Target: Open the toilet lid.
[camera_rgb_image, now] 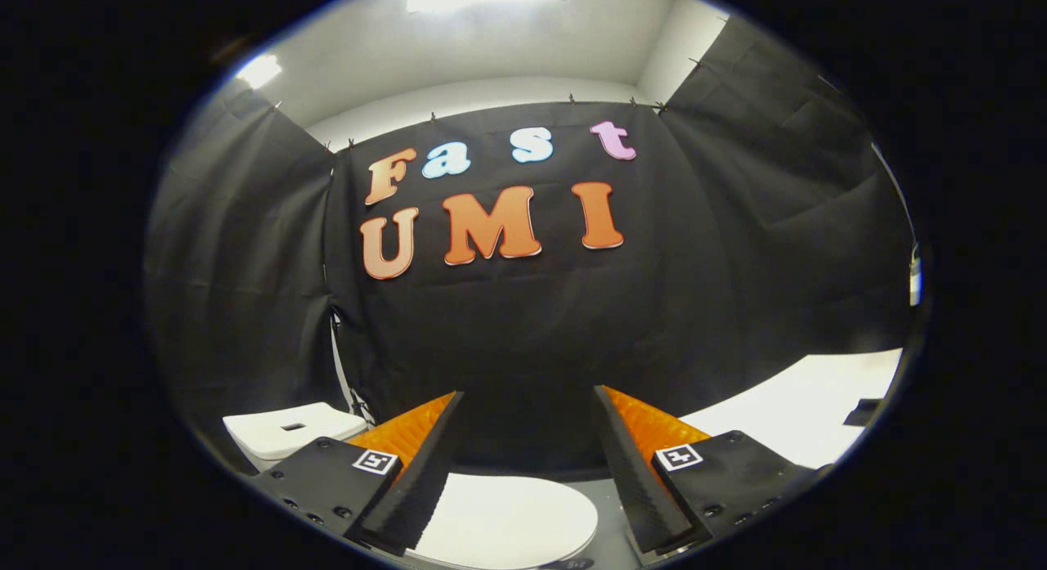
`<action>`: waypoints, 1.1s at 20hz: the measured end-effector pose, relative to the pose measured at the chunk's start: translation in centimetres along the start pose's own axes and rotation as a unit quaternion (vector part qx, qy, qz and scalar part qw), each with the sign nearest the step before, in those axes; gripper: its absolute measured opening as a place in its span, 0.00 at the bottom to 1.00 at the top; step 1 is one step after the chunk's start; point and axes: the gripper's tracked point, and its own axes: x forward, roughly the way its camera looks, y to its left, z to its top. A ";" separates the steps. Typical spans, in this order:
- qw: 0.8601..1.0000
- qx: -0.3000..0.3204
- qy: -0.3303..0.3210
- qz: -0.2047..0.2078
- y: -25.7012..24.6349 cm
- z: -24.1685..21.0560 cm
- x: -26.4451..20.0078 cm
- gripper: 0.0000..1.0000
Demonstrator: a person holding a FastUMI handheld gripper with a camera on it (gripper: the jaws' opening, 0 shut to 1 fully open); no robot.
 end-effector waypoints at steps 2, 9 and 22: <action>0.999 0.030 0.026 -0.015 -0.3 -3.4 0.2 0.99; 0.991 0.081 0.079 -0.078 -4.8 -13.1 -0.9 0.98; 0.931 0.229 0.217 -0.181 -10.1 -24.7 -3.6 0.95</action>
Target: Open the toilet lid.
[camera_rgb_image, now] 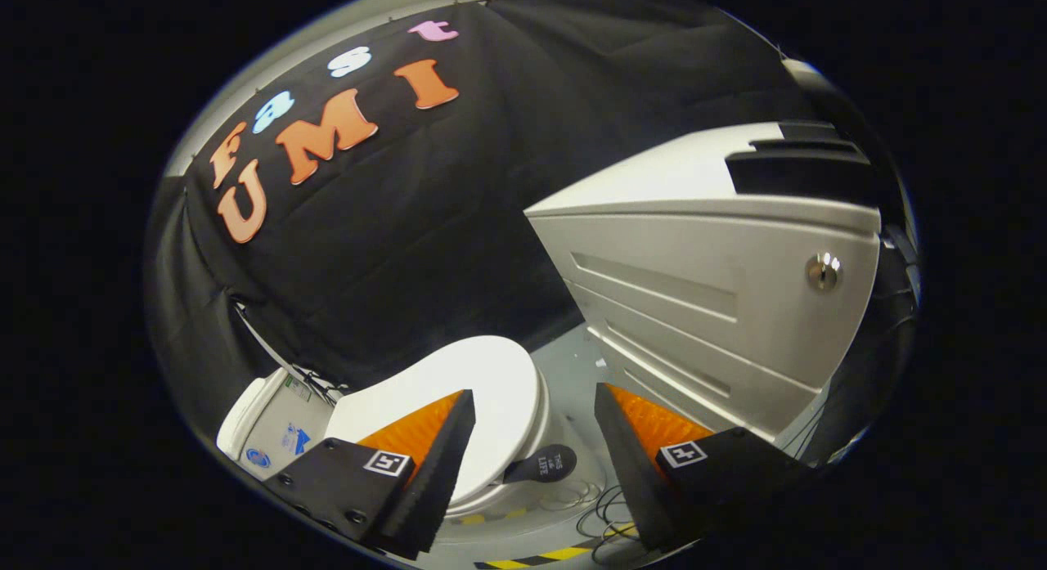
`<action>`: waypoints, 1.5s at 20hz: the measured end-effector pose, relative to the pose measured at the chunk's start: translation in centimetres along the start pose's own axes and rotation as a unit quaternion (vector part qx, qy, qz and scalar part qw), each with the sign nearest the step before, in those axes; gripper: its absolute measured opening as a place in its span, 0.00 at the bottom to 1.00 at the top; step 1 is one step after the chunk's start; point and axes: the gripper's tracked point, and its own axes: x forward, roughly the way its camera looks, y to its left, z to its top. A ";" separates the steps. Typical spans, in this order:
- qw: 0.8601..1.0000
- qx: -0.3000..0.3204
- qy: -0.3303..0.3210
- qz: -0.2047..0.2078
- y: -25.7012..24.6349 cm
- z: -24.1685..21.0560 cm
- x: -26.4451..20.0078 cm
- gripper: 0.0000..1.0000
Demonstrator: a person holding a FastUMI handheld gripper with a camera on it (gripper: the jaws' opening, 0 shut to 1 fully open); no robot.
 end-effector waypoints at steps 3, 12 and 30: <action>0.998 0.047 0.044 -0.013 0.1 -3.3 0.7 0.93; 0.979 0.184 0.079 -0.047 -2.0 -7.8 3.4 0.72; 0.980 0.197 0.029 0.008 -0.5 -5.2 2.9 0.09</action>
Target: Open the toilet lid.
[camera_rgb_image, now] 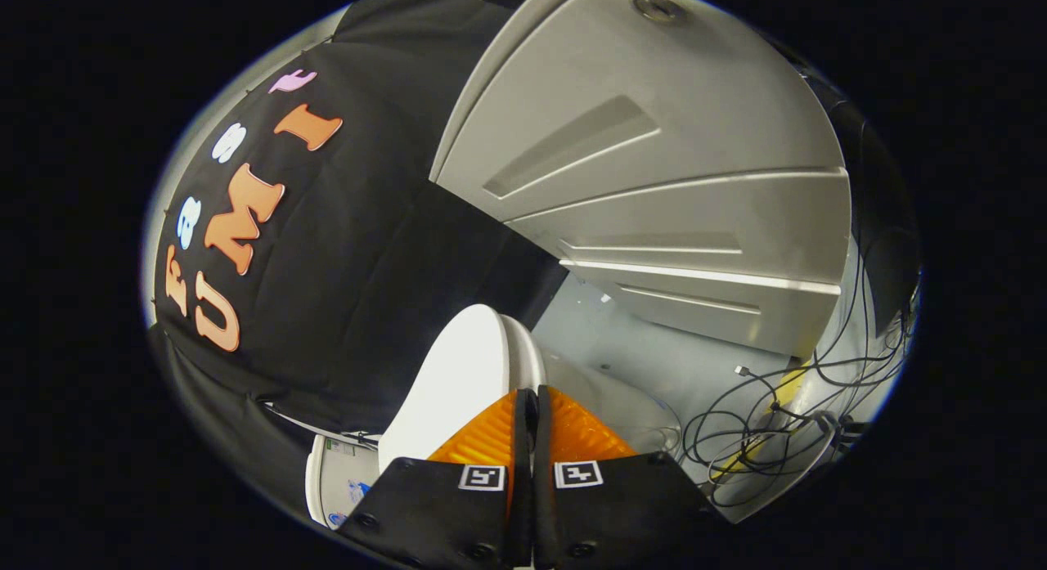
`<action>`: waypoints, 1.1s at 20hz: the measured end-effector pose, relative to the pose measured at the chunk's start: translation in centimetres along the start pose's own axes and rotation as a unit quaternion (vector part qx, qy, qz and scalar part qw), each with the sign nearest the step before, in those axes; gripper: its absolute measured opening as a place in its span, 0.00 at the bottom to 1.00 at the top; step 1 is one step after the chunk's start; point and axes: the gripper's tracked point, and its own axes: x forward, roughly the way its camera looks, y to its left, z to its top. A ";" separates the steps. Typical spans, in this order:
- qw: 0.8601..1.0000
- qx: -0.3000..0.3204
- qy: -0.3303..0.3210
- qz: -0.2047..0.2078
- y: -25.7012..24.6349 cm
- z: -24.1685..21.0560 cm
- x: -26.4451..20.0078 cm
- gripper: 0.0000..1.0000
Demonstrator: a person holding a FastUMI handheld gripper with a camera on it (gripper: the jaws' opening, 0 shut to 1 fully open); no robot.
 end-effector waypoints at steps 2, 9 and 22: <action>1.000 -0.025 -0.014 0.010 1.0 0.5 -0.5 0.09; 0.991 -0.115 -0.059 0.046 6.4 2.7 -3.5 0.09; 0.956 -0.216 -0.111 0.162 21.3 3.4 -10.8 0.08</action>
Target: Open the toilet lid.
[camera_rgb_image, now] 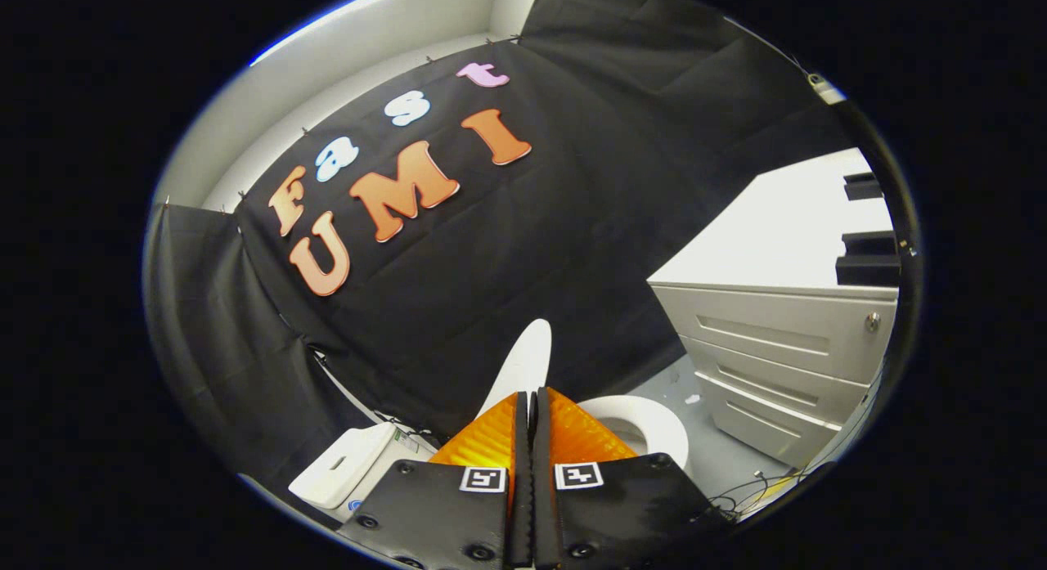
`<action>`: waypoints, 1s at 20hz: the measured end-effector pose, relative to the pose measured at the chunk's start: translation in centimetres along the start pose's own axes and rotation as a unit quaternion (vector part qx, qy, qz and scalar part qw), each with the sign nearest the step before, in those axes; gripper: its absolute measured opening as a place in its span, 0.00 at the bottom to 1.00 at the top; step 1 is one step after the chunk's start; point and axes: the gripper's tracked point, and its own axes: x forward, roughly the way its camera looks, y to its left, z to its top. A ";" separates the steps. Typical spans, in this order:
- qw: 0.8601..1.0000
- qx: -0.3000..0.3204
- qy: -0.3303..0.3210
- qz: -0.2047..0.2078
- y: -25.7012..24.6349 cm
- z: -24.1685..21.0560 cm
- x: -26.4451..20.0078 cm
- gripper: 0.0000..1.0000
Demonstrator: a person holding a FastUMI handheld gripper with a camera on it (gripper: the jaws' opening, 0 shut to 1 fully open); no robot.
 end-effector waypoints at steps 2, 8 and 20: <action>1.000 -0.014 -0.010 0.018 2.4 0.8 -0.1 0.09; 0.996 -0.015 -0.021 0.090 9.4 2.1 0.0 0.08; 0.982 -0.049 -0.008 0.181 22.7 1.5 -0.7 0.09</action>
